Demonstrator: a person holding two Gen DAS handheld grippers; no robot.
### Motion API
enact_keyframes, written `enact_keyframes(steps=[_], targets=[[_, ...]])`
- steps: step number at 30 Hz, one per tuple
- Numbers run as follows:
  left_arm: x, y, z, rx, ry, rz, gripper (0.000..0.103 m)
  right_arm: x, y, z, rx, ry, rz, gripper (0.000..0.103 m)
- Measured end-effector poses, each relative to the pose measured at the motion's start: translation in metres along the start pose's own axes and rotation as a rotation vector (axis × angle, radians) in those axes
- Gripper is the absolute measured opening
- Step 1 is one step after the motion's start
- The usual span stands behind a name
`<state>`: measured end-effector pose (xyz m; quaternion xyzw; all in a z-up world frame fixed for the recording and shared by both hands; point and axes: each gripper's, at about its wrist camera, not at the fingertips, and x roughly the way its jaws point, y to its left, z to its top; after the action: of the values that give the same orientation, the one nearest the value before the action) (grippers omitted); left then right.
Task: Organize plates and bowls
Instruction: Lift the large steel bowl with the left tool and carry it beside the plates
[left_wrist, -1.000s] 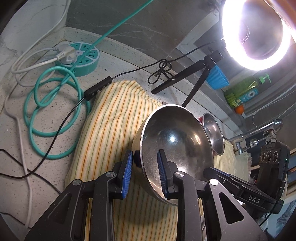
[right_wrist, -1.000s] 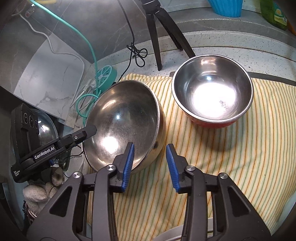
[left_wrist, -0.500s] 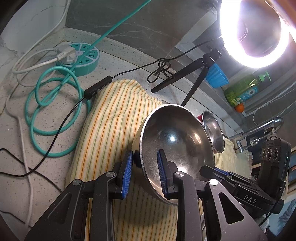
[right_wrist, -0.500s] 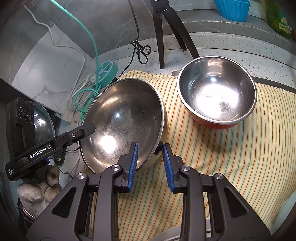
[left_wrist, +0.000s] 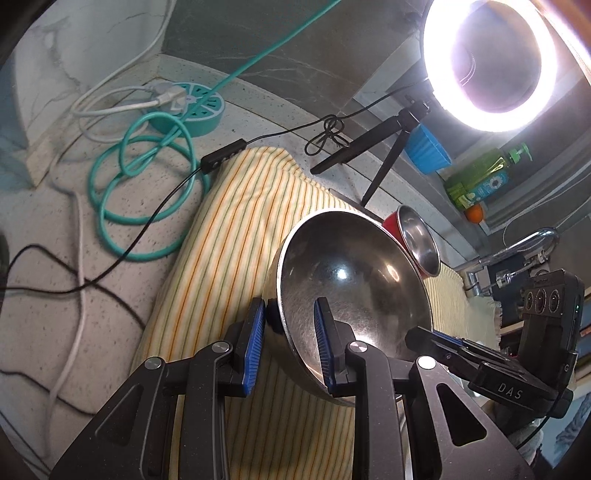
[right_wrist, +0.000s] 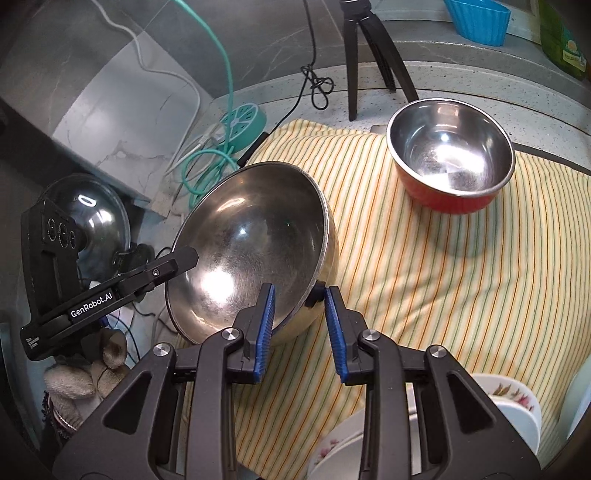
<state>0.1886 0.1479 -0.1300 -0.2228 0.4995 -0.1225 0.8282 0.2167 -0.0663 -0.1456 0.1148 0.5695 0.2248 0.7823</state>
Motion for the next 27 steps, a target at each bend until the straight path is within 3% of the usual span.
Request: enact_keyframes(steps=[18,27], targets=[[-0.042,0.008,-0.082,-0.088,-0.032,0.042,0.024,-0.016,0.018,-0.075,-0.091,0.084,0.061,0.029],[-0.049,0.007,-0.11,-0.108,-0.04,0.067,0.024,-0.017,0.019,-0.095,-0.118,0.11,0.075,0.029]])
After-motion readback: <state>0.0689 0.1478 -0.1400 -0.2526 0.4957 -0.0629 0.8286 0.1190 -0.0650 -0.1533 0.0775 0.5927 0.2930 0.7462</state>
